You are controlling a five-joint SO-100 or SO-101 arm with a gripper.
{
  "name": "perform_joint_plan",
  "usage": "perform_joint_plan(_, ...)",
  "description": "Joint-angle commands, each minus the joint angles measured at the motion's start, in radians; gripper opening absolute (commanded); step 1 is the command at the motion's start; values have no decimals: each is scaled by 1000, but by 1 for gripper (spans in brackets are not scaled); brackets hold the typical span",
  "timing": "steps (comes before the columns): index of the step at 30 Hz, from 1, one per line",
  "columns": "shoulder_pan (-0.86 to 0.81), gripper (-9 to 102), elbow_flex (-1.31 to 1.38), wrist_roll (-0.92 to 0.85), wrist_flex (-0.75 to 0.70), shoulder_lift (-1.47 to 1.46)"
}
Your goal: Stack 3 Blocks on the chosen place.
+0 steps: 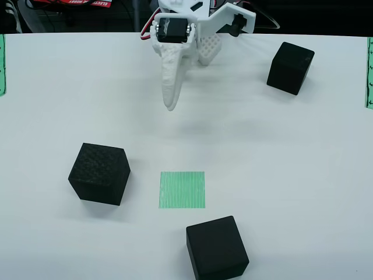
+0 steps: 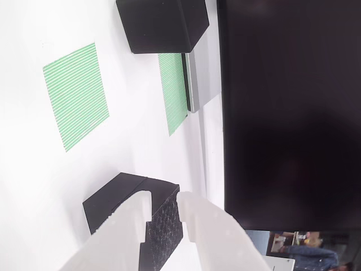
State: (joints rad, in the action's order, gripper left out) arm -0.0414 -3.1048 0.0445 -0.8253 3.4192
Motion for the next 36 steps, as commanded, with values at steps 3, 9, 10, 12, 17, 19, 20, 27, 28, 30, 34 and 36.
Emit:
perform_joint_plan(3,-3,2,-43,-2,20,12)
perform_joint_plan(9,-3,2,-43,-2,20,12)
perform_joint_plan(10,-3,2,-43,-2,20,12)
perform_joint_plan(12,-3,2,-43,-2,20,12)
perform_joint_plan(17,-3,2,-43,-2,20,12)
perform_joint_plan(19,-3,2,-43,-2,20,12)
perform_joint_plan(20,-3,2,-43,-2,20,12)
perform_joint_plan(27,18,2,-43,-8,20,12)
perform_joint_plan(28,20,2,-43,-8,18,12)
perform_joint_plan(30,20,2,-43,-8,18,12)
perform_joint_plan(34,21,2,-43,-8,18,12)
perform_joint_plan(36,28,2,-43,-8,18,12)
